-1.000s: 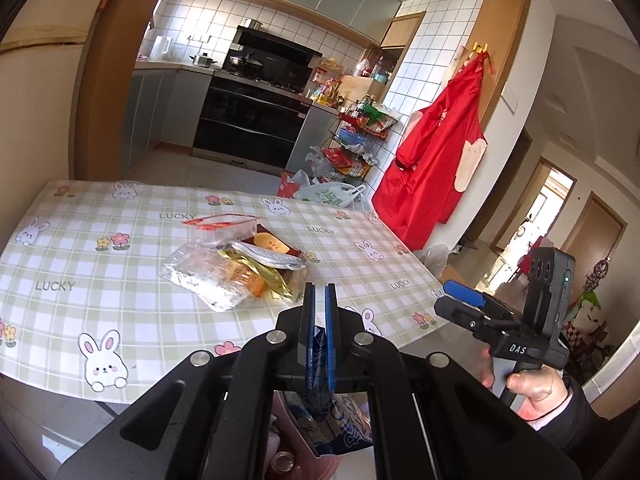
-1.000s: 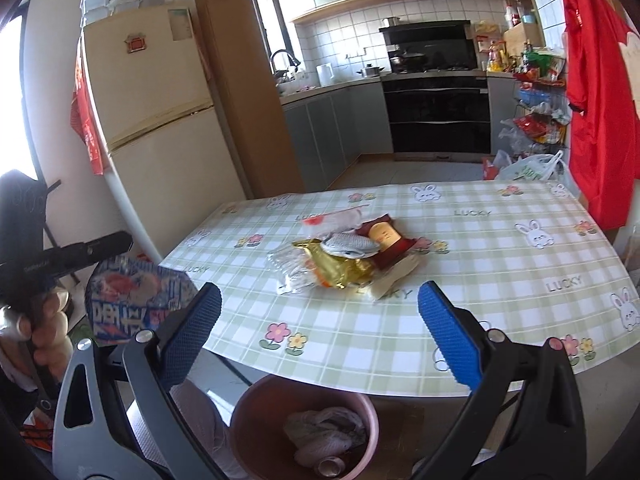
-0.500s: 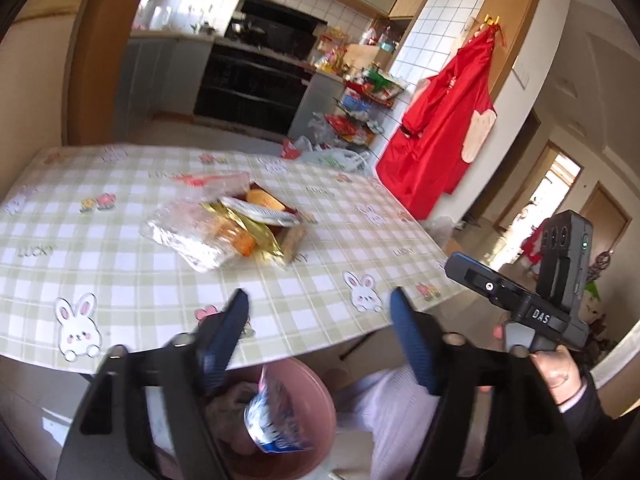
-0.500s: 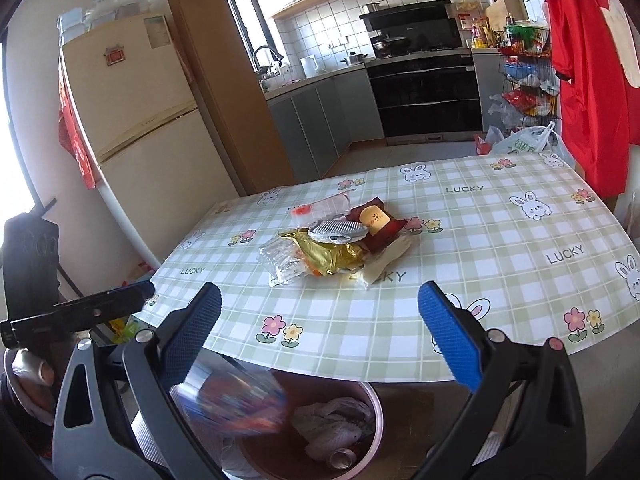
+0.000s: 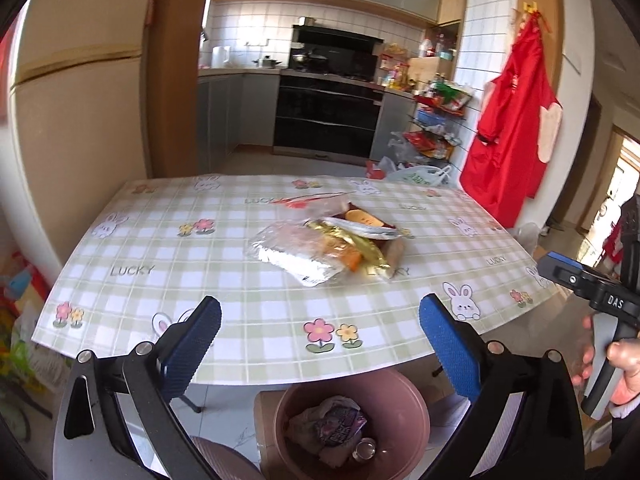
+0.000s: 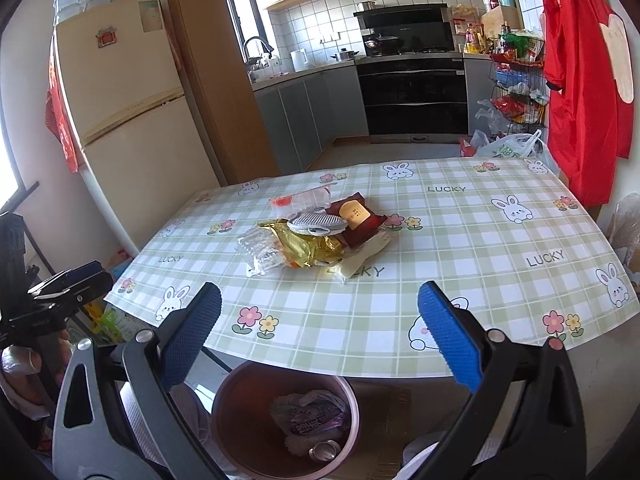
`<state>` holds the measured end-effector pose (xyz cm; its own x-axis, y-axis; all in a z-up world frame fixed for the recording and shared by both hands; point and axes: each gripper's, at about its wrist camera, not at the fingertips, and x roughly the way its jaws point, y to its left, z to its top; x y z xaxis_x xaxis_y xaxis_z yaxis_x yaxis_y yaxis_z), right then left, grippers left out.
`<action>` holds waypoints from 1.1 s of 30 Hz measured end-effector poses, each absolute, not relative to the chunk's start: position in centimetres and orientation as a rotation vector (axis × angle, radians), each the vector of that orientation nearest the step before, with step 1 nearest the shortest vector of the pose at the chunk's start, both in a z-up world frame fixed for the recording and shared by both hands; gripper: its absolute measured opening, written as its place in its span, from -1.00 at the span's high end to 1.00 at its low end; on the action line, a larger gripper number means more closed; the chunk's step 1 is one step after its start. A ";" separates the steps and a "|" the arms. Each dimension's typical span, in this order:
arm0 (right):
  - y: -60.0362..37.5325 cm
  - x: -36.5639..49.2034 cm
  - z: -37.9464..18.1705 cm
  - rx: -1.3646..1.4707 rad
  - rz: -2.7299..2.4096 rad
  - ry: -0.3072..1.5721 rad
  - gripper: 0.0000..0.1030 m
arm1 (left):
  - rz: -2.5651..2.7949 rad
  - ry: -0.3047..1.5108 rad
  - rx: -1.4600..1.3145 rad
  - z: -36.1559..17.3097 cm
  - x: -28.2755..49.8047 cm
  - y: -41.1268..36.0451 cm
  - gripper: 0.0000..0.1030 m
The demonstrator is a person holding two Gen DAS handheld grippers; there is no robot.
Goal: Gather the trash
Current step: 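Grasp the clear plastic tray with the left tool while the right tool reaches toward the grey scrubber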
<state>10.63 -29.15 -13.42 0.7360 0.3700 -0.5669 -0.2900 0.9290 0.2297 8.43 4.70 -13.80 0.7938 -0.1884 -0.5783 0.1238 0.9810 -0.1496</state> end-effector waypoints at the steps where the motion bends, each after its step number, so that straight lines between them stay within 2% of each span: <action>1: -29.0 10.6 -13.5 0.114 0.355 0.650 -0.89 | -0.158 0.635 -0.116 -14.0 8.5 5.1 -0.88; 12: -28.6 12.5 -16.2 0.079 0.336 0.708 -0.89 | -0.114 0.659 -0.155 -15.9 9.8 6.6 -0.88; 21: -29.0 15.5 -18.7 0.109 0.328 0.746 -0.89 | -0.188 0.708 -0.190 -17.5 14.1 5.1 -0.88; 33: -26.6 23.7 -20.6 0.130 0.435 0.825 -0.89 | -0.148 0.755 -0.214 -20.9 18.4 6.1 -0.88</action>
<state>23.71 -26.63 -20.58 0.5960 0.4234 -0.6823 -0.3234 0.9043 0.2786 18.43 6.09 -20.91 0.7197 -0.2091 -0.6620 0.0562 0.9680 -0.2447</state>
